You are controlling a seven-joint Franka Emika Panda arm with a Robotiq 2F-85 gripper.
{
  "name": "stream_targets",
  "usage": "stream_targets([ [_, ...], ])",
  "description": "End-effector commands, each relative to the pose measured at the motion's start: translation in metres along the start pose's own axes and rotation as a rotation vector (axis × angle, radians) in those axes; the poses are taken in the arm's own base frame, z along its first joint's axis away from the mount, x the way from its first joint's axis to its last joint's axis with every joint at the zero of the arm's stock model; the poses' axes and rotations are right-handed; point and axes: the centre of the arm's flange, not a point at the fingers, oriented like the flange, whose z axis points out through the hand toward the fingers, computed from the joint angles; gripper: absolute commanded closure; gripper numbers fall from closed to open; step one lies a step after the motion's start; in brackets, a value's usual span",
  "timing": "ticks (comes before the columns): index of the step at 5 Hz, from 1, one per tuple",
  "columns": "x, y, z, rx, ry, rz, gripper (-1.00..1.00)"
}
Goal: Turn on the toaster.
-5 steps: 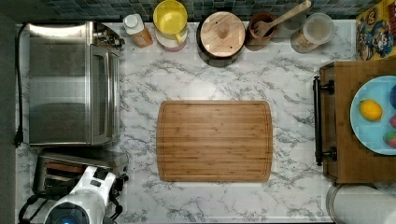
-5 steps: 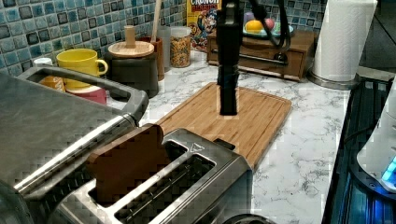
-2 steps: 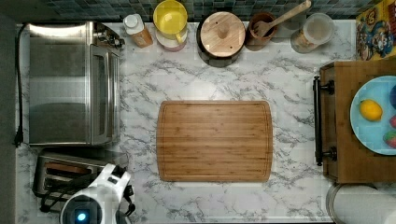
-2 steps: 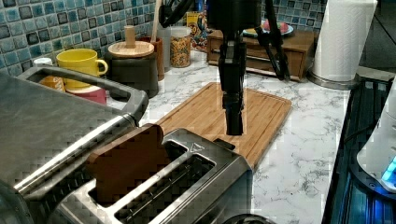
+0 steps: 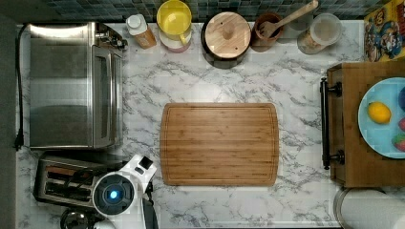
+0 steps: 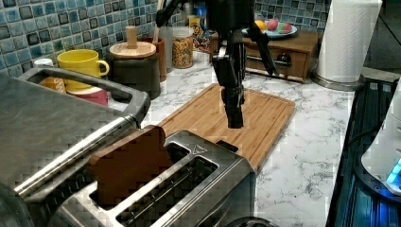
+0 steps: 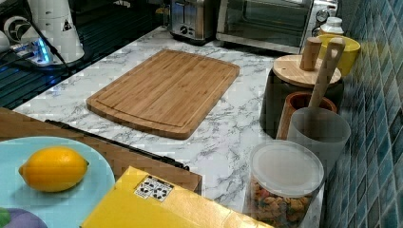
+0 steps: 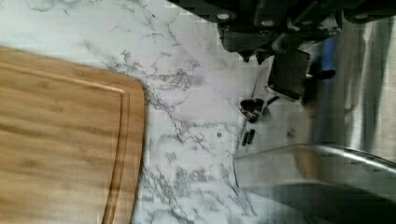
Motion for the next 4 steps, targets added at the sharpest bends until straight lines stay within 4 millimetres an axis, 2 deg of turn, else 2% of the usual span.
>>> stream_targets([
  [1,0.007,-0.067,-0.041,0.095,0.003,-0.123,1.00],
  [3,0.019,-0.041,-0.067,0.160,0.060,-0.070,1.00],
  [4,0.021,-0.040,-0.077,0.210,0.062,-0.073,1.00],
])
